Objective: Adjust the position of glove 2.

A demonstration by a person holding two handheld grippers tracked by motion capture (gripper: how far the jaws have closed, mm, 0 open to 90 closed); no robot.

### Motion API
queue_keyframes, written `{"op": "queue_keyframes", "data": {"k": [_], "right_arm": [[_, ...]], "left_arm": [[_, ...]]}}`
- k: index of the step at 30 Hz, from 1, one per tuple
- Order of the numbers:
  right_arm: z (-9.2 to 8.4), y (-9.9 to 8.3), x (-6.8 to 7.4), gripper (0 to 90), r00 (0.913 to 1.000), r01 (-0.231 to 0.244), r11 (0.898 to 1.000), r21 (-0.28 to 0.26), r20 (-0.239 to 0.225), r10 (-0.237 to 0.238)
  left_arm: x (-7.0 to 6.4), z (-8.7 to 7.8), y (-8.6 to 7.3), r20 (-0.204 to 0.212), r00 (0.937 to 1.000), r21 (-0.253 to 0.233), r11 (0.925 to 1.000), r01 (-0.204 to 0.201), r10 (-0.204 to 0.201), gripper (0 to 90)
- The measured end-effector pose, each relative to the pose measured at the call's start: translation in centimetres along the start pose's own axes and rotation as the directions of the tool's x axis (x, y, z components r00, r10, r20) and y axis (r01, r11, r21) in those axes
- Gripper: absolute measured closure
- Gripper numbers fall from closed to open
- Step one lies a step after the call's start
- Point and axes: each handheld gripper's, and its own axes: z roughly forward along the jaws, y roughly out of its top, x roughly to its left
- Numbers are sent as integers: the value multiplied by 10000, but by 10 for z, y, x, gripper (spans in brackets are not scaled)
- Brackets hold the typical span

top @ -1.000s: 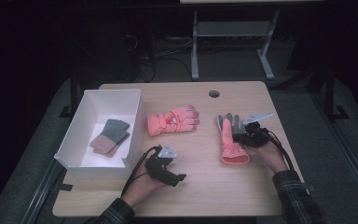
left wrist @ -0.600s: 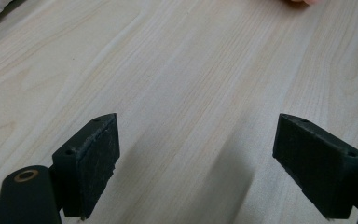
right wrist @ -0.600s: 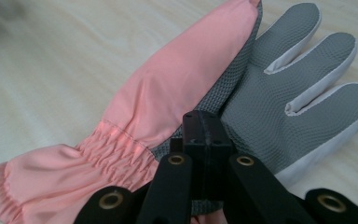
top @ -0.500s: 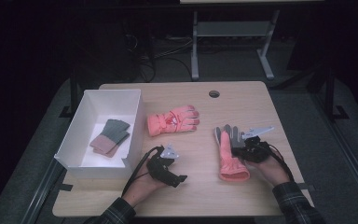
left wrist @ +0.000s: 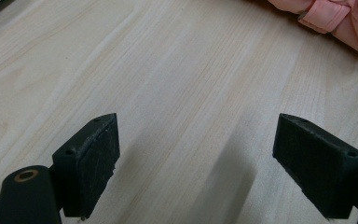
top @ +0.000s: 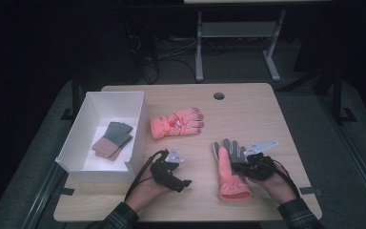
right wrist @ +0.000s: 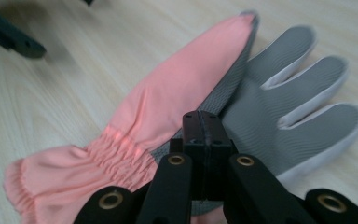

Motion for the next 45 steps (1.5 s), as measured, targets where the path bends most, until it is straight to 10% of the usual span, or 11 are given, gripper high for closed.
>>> {"op": "queue_keyframes", "data": {"k": [19, 45], "right_arm": [[-35, -52, 10, 900, 9999, -106, 9992, 389, 81, 103], [8, -14, 58, 900, 9749, 1618, 9842, 723, -1663, -1480]], "left_arm": [[1, -2, 0, -164, 9998, 53, 10000, 70, -69, 143], [3, -1, 0, -201, 9996, 56, 9998, 200, -199, 142]]}}
